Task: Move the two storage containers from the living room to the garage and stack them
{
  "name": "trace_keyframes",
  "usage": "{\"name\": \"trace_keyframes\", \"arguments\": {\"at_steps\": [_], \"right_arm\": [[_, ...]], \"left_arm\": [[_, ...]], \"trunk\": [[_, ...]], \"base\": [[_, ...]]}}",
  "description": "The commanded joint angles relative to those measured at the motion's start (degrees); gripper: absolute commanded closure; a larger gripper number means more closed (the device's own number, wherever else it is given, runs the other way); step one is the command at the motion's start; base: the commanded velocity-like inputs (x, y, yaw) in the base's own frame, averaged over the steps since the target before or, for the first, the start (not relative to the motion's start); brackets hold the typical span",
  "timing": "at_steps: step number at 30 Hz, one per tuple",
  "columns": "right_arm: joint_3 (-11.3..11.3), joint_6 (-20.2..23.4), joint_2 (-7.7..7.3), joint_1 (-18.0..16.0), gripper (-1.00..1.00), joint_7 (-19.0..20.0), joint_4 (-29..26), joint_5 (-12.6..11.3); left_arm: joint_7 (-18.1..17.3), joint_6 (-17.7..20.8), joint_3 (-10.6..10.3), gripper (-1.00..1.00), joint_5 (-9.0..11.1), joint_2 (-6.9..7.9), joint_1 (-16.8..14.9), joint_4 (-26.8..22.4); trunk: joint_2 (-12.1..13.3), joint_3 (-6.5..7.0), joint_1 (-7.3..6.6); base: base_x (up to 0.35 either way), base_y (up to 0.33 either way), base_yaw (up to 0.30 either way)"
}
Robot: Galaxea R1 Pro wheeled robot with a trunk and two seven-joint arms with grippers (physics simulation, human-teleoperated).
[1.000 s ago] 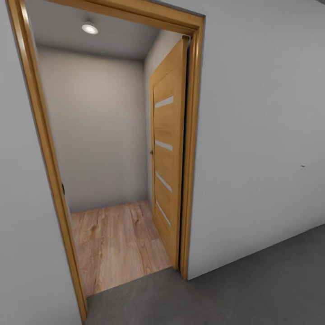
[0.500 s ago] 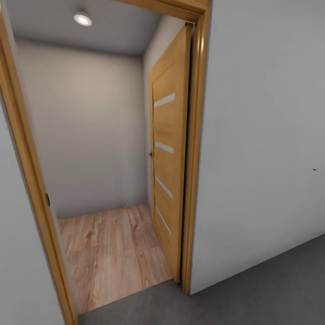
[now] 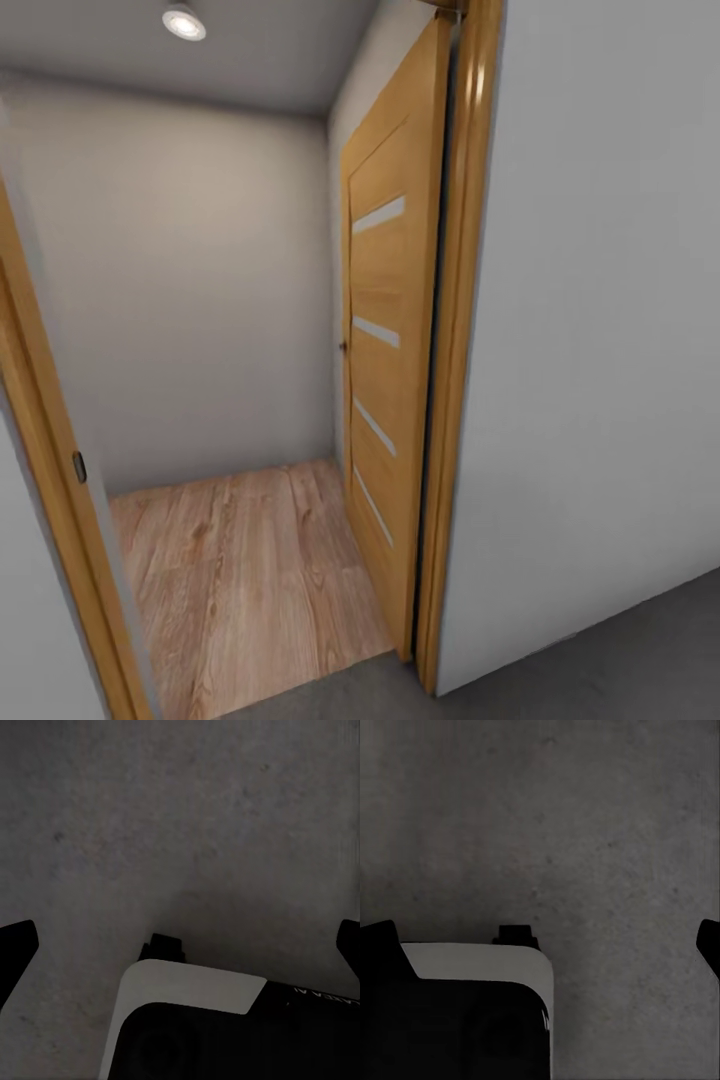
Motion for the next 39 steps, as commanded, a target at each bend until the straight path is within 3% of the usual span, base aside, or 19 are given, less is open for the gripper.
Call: {"name": "trace_keyframes", "arguments": {"at_steps": [1,8,16,22,33,39], "right_arm": [[0.5,-0.3,0.00,-0.1,-1.00,-0.1,0.2,-0.4],[0.5,-0.3,-0.03,-0.1,-1.00,-0.1,0.2,-0.4],[0.7,-0.3,-0.24,-0.1,-1.00,-0.3,0.2,-0.5],[-0.9,0.6,-0.19,-0.1,-1.00,-0.6,-1.8,1.4],[2.6,0.1,-0.10,-0.1,-1.00,-0.7,-0.4,3.6],[2.7,0.1,-0.08,-0.1,-1.00,-0.8,-0.4,3.7]], "left_arm": [[0.1,0.0,-0.5,-1.00,0.4,-0.01,0.0,0.0],[0.1,-0.1,-0.5,-1.00,0.4,-0.01,0.0,0.0],[0.1,-0.1,-0.5,-1.00,0.0,-0.09,0.0,0.0],[0.1,-0.1,-0.3,-1.00,0.3,-0.07,0.0,0.0],[0.1,-0.1,-0.2,-1.00,0.1,-0.12,0.1,0.0],[0.1,-0.1,-0.3,-1.00,0.2,-0.01,0.1,0.0]], "trunk": [[0.0,-0.07,0.04],[0.0,-0.07,0.04],[0.0,-0.07,0.04],[0.0,-0.07,0.04],[0.0,-0.07,0.04],[0.0,-0.07,0.04]], "base": [[0.324,0.000,0.249],[0.324,0.000,0.221],[0.324,0.000,0.029],[0.000,0.000,0.000],[0.023,0.000,0.000],[0.268,0.000,0.000]]}}
